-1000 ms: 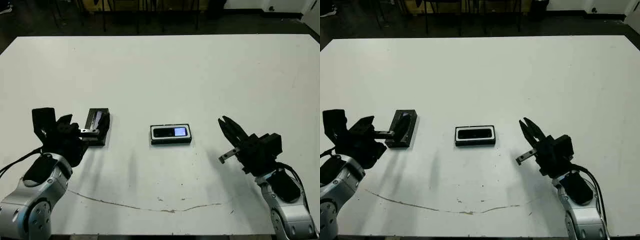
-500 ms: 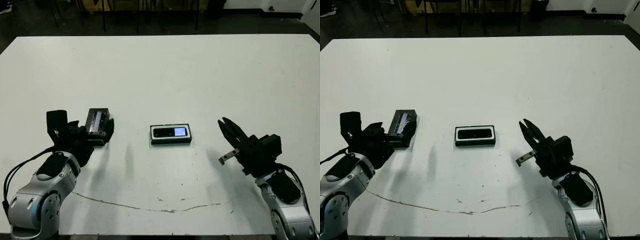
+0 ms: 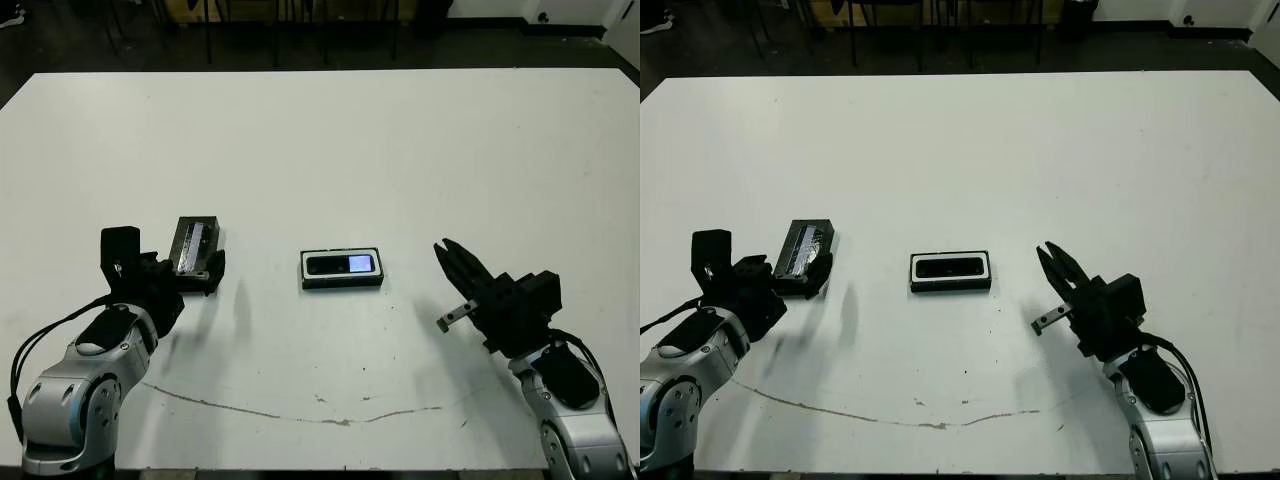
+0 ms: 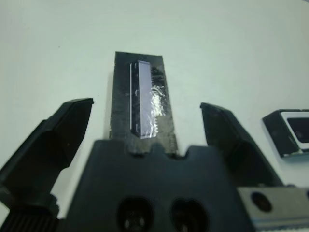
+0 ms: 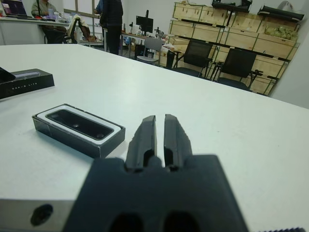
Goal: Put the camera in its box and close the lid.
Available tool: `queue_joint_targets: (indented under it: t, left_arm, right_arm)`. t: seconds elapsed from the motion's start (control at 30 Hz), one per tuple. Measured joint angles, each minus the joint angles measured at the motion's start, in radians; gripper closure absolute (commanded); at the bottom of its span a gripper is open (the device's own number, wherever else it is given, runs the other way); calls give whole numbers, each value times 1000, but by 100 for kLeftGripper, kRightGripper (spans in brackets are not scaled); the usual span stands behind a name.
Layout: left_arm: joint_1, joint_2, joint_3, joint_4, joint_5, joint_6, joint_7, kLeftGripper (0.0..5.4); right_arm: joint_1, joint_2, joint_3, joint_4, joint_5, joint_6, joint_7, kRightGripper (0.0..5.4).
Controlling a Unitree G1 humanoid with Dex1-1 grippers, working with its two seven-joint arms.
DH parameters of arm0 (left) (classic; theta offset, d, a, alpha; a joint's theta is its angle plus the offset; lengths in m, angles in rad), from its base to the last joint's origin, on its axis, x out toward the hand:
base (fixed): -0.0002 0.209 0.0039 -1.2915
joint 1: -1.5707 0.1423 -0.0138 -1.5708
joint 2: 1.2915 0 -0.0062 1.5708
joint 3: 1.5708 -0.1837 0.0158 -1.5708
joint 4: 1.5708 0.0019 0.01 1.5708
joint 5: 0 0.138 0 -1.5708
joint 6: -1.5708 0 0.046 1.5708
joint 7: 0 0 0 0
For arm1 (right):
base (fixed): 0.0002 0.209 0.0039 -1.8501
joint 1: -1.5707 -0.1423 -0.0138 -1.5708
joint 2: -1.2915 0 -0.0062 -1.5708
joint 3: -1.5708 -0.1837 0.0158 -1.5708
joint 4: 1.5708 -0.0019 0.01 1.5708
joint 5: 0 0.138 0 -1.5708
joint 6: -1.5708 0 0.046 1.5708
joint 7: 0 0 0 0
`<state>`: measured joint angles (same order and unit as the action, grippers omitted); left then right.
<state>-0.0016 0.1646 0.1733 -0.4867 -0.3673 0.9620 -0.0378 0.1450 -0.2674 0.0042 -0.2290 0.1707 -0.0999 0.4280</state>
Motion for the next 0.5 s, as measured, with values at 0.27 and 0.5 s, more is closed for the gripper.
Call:
queue_joint_targets:
  t: [0.27,0.5]
  left_arm:
    - [0,41,-32,30,27,-30,-52,98]
    - [0,27,-30,40,15,0,-50,47]
  right_arm:
    - [5,0,0,-28,-5,22,-16,540]
    - [6,0,0,-25,-3,28,-14,540]
